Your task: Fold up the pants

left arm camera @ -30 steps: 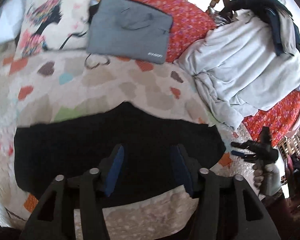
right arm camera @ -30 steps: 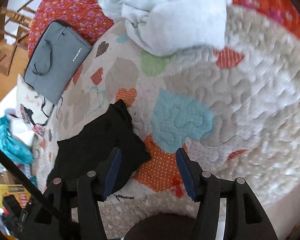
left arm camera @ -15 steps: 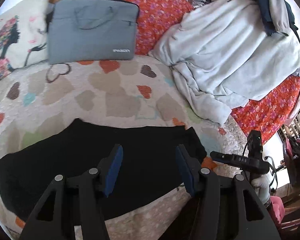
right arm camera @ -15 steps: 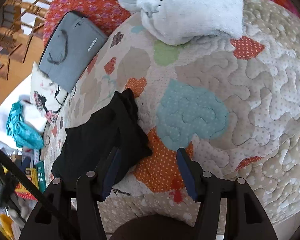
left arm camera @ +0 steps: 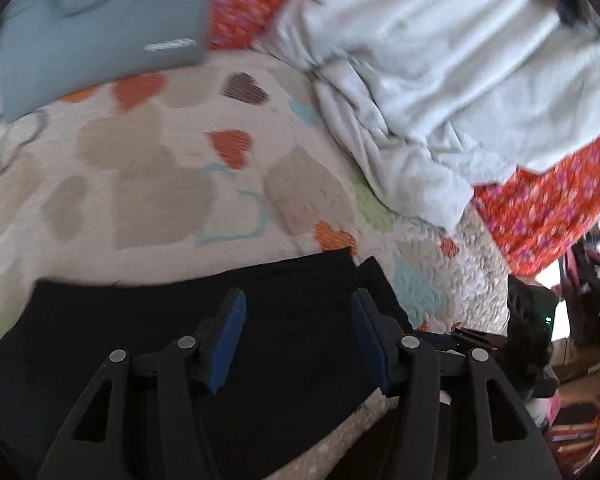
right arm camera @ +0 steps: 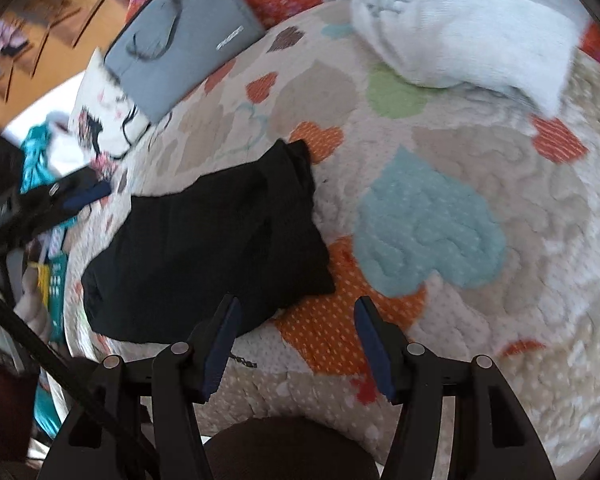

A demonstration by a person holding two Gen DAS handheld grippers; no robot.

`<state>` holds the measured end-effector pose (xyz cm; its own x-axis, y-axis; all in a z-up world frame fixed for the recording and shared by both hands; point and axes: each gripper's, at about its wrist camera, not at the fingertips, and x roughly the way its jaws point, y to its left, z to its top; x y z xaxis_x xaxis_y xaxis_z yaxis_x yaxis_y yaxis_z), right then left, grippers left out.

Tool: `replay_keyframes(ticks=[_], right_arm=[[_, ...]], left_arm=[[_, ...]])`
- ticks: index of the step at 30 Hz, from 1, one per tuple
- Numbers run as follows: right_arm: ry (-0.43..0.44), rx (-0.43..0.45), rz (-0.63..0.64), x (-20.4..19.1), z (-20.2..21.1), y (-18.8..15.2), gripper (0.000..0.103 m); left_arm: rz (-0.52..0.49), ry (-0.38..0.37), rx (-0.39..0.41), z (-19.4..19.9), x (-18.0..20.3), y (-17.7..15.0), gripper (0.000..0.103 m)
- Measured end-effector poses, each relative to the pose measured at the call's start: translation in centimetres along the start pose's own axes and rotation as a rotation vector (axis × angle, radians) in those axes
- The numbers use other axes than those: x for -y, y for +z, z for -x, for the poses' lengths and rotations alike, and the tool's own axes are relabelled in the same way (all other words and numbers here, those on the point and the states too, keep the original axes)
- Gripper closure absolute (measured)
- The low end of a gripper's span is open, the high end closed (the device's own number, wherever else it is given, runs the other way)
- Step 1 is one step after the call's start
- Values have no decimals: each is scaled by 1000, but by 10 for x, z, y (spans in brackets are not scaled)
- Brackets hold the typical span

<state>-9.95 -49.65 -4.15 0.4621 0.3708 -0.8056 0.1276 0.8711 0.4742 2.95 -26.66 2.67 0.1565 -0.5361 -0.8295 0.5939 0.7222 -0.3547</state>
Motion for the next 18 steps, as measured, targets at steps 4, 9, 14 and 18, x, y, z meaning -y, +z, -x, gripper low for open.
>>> replay_keyframes(ticks=[4, 9, 14, 18], right_arm=[[-13, -41, 66, -12, -21, 10, 38], [18, -61, 122, -16, -33, 21, 37], [47, -76, 190, -21, -44, 31, 37], [45, -90, 228, -27, -54, 37, 37]], left_arm=[[-81, -33, -96, -53, 23, 16, 50], [-158, -56, -171, -105, 41, 33, 50], [-221, -75, -244, -141, 45, 35, 46], [-272, -68, -255, -143, 46, 30, 59]])
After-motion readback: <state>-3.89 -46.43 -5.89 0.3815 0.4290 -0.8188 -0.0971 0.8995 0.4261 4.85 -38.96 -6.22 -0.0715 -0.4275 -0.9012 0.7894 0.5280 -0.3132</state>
